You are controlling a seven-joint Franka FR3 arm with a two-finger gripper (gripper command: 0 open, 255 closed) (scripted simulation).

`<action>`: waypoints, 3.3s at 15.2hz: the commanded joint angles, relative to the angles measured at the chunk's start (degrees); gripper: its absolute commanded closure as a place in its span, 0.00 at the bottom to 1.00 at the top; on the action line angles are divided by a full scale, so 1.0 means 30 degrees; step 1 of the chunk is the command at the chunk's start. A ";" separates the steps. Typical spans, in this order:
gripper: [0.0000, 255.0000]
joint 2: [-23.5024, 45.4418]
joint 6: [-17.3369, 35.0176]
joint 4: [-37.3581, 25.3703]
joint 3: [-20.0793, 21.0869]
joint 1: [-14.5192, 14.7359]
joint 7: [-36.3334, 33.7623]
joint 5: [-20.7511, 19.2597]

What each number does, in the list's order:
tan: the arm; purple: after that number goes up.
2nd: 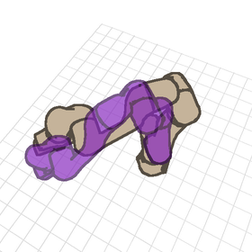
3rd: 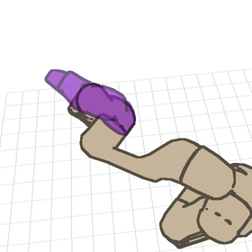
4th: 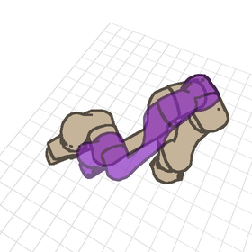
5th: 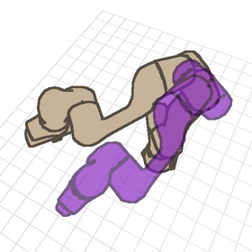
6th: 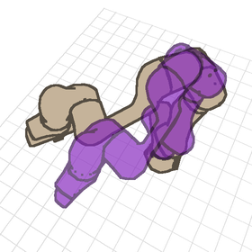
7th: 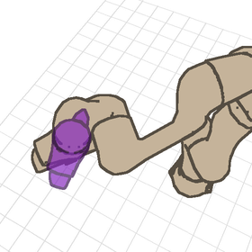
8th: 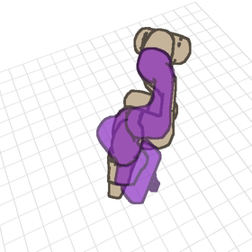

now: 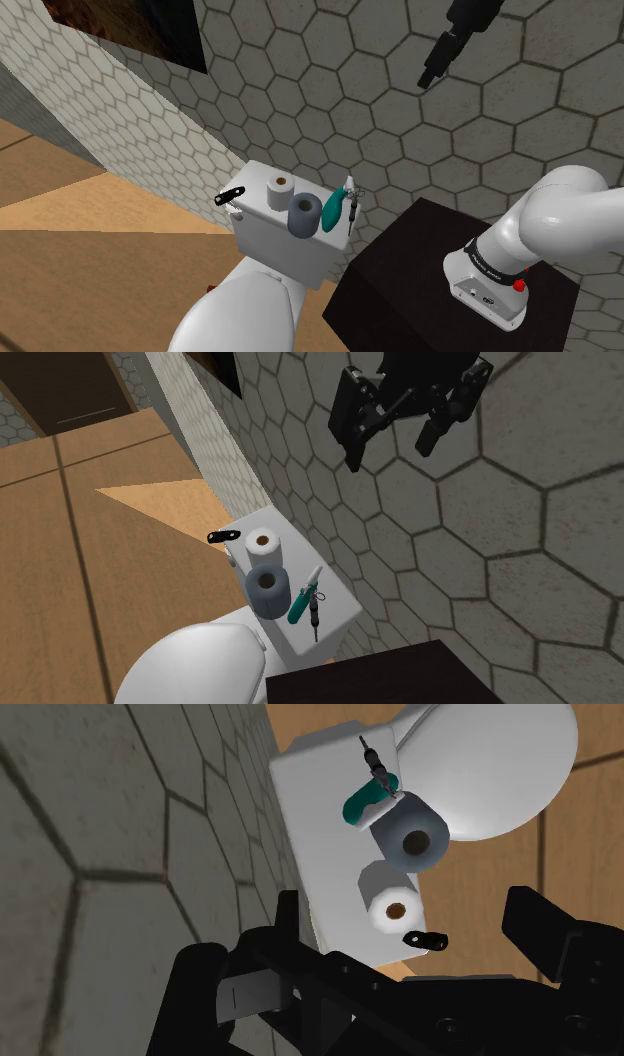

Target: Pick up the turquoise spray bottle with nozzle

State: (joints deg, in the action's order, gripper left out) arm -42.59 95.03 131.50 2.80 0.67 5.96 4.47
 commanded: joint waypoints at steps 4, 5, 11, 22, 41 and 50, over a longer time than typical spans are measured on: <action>0.00 0.0315 0.1847 0.1659 0.0135 -0.0193 -0.0878 0.0606; 0.00 0.0471 0.2481 0.2174 0.0188 -0.0248 -0.1158 0.0819; 0.00 0.2023 0.6511 0.4834 0.0557 -0.0442 -0.2689 0.2236; 0.00 0.7996 1.4807 0.7310 0.1097 0.0169 -0.4244 0.6056; 1.00 1.4010 2.0348 0.7042 0.1162 0.1374 -0.1719 1.1078; 1.00 1.2827 1.9324 0.7115 0.1087 0.1218 -0.2809 0.9951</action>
State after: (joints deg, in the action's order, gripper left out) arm -3.13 153.77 152.72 6.04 4.39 -1.55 35.13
